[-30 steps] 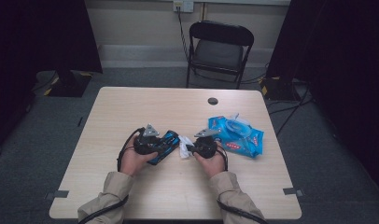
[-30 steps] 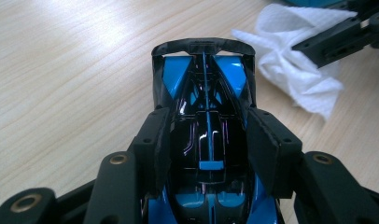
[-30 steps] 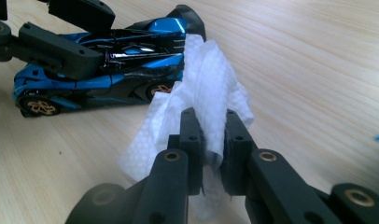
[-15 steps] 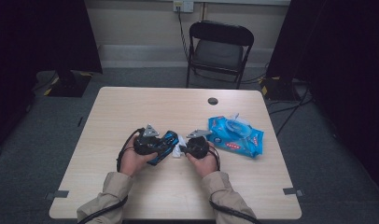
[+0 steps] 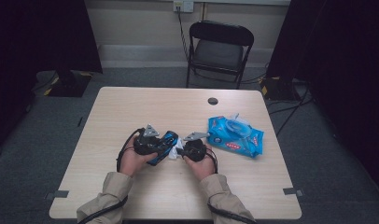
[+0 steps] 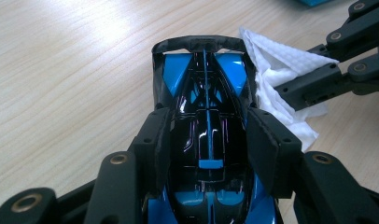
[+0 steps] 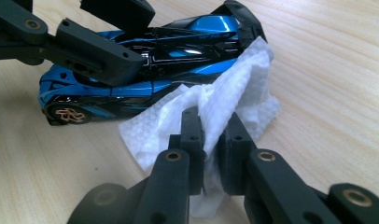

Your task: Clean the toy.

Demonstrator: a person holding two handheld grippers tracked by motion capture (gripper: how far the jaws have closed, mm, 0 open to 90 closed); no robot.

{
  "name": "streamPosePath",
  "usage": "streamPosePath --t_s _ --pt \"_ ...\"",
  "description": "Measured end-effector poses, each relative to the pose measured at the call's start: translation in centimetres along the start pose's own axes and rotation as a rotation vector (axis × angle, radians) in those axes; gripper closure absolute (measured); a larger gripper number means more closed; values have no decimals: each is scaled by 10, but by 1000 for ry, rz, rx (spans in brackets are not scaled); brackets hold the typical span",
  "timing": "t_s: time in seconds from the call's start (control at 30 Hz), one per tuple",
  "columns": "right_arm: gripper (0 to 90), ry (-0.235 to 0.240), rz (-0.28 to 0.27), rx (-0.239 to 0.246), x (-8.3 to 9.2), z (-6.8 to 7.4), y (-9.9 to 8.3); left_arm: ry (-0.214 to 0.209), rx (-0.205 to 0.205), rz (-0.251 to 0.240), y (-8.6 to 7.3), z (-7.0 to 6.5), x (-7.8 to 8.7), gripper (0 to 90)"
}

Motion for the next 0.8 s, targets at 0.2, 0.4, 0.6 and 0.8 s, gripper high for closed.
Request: streamPosePath --t_s 0.2,0.4,0.6,0.8 --pt "827 9 5 2 1 2 0 1 3 -8 0 0 0 510" --pt "828 -8 15 10 4 -5 0 1 6 -7 0 0 0 511" --pt "828 -41 16 -1 15 -20 0 3 -1 -4 -1 0 1 511" --pt "828 -61 9 -9 25 -31 -1 4 6 -5 0 0 1 510"
Point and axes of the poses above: each handheld gripper's, and its own axes: x roughly backward along the jaws, y roughly out of its top, z roughly to its left, the point moved 9 cm from there along -x, roughly forward along the jaws, and after that the axes turned 6 degrees about -z, right-handed, at the moved point
